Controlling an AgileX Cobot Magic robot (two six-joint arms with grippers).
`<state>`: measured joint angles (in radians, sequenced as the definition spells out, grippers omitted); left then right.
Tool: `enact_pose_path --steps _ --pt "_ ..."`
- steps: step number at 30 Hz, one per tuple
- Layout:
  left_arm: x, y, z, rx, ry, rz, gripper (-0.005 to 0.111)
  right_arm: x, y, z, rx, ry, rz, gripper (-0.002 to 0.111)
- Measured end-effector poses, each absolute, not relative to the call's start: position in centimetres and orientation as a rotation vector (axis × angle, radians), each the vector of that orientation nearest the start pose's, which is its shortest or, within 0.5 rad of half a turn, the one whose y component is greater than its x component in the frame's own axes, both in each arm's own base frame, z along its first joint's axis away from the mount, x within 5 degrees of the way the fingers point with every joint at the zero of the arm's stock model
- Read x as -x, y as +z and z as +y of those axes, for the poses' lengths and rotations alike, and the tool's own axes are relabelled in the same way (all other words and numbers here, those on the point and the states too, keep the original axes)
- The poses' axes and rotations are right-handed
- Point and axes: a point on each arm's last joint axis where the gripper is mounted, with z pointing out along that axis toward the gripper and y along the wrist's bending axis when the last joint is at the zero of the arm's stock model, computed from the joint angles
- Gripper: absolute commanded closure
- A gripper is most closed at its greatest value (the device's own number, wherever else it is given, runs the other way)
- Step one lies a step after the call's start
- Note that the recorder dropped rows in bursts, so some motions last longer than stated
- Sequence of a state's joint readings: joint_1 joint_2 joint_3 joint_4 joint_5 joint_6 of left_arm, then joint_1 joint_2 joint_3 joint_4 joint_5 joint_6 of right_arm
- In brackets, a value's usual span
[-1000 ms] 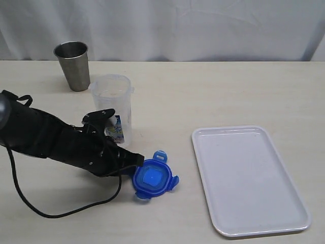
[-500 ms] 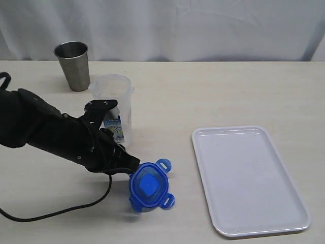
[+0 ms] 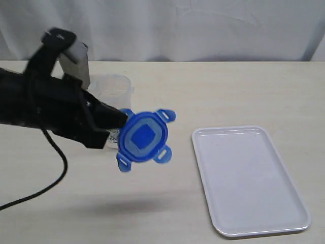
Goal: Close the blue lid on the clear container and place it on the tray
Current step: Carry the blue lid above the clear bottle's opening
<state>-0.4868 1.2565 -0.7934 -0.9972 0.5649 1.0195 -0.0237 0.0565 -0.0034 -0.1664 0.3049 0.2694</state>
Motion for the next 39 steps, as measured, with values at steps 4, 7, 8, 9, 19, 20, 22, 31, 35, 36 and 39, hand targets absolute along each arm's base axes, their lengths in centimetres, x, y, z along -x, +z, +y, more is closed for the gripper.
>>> enact_pose_path --steps 4,7,8,9,19,20,22,31,35,36,39 --pt "-19.8 31.0 -13.8 -0.845 -0.543 1.929 0.107 -5.8 18.4 -0.6 -0.158 0.015 1.830 0.104" --pt "-20.2 32.4 -12.8 -0.774 -0.409 1.829 0.107 -5.8 18.4 -0.6 -0.158 0.015 1.830 0.104" --pt "-20.8 33.0 -12.3 -0.724 -0.314 1.769 0.107 -5.8 18.4 -0.6 -0.158 0.015 1.830 0.104" --pt "-21.2 33.1 -12.1 -0.705 -0.264 1.743 0.107 -5.8 18.4 -0.6 -0.158 0.015 1.830 0.104" --pt "-31.1 30.6 -15.2 -1.145 0.426 1.464 0.107 -5.8 18.4 -0.6 -0.158 0.015 1.830 0.104" --pt "-31.4 30.0 -15.4 -1.192 0.449 1.454 0.107 -5.8 18.4 -0.6 -0.158 0.015 1.830 0.104" --pt "-31.6 28.8 -15.9 -1.299 0.439 1.451 0.107 -5.8 18.4 -0.6 -0.158 0.015 1.830 0.104" --pt "-30.7 28.1 -15.5 -1.366 0.470 1.425 0.107 -5.8 18.4 -0.6 -0.158 0.015 1.830 0.104" --pt "-30.8 28.2 -15.4 -1.351 0.487 1.422 0.107 -5.8 18.4 -0.6 -0.158 0.015 1.830 0.104" --pt "-30.8 28.2 -15.4 -1.352 0.485 1.422 0.107 -5.8 18.4 -0.6 -0.158 0.015 1.830 0.104" --pt "-30.7 28.0 -15.4 -1.362 0.477 1.427 0.107 -5.8 18.4 -0.6 -0.158 0.015 1.830 0.104"
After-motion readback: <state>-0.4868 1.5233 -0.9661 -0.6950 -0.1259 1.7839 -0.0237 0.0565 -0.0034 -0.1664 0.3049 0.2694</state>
